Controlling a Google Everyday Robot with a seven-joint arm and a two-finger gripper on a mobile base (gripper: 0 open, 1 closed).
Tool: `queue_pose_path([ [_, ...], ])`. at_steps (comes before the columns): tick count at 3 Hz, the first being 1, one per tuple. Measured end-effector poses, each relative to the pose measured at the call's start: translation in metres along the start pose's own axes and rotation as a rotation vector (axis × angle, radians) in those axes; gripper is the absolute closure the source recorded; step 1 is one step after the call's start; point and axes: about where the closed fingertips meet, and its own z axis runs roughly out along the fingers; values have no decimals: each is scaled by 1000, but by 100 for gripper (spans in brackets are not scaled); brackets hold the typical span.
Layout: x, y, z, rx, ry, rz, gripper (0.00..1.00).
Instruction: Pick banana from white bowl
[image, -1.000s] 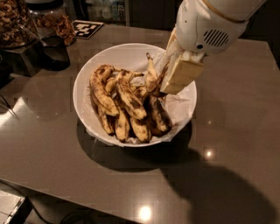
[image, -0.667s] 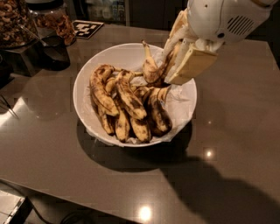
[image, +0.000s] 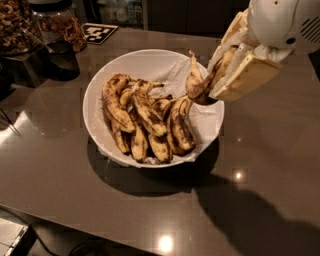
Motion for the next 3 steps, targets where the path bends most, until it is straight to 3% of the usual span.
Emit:
queue_pose_path([
  [1, 15, 17, 2, -75, -46, 96, 100],
  [3, 2, 27, -4, -65, -78, 73, 100],
])
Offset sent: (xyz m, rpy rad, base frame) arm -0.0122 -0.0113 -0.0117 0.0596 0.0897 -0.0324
